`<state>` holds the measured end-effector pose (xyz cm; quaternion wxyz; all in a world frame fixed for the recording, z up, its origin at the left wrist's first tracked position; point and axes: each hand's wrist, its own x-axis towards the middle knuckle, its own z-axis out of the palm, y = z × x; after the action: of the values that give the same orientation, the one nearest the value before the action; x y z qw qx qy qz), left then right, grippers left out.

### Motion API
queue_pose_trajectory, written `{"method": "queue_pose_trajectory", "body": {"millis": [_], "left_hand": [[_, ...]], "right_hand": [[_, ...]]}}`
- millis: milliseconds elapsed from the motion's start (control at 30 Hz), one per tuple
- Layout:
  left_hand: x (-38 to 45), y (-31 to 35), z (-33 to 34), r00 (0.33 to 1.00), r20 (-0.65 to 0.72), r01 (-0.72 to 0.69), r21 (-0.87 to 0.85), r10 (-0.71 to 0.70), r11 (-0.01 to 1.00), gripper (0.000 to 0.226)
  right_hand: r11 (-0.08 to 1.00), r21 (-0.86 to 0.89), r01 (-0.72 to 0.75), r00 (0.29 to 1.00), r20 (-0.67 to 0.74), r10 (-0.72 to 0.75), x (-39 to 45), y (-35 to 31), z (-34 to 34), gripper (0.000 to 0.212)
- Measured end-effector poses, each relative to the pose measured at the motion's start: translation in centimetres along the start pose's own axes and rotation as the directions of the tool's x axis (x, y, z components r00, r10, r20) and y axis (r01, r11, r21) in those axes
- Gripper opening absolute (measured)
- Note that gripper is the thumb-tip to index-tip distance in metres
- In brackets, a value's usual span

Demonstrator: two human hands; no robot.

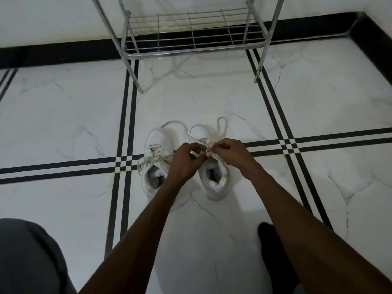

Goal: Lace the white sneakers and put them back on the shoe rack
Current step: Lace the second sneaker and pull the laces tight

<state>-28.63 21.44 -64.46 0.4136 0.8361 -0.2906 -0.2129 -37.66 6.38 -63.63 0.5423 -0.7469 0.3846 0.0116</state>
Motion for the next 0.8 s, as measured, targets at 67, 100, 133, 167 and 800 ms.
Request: {"method": "queue_pose_trajectory", "body": {"millis": [67, 100, 133, 167, 800], "left_hand": [[0.0, 0.0, 0.3, 0.999, -0.028, 0.024, -0.009, -0.024, 1.000, 0.016], [-0.1, 0.0, 0.4, 0.998, -0.044, 0.037, -0.018, -0.038, 0.999, 0.016], [-0.1, -0.1, 0.4, 0.997, -0.065, 0.044, -0.031, -0.046, 0.999, 0.016], [-0.1, -0.2, 0.4, 0.994, -0.088, 0.055, -0.040, -0.058, 0.998, 0.016], [-1.4, 0.3, 0.0, 0.987, -0.158, 0.037, 0.170, -0.010, 0.985, 0.005]], "right_hand": [[1.000, -0.001, -0.015, 1.000, 0.013, 0.015, 0.0, -0.2, 0.6, 0.037], [1.000, -0.002, -0.017, 1.000, 0.009, 0.017, 0.0, -0.3, 0.8, 0.032], [1.000, -0.002, -0.016, 1.000, 0.004, 0.016, 0.0, -0.3, 1.0, 0.027], [1.000, 0.005, -0.015, 1.000, 0.002, 0.015, 0.0, -0.3, 1.1, 0.023], [0.938, -0.274, 0.212, 0.968, -0.072, -0.240, -1.0, -0.5, 2.3, 0.013]]}}
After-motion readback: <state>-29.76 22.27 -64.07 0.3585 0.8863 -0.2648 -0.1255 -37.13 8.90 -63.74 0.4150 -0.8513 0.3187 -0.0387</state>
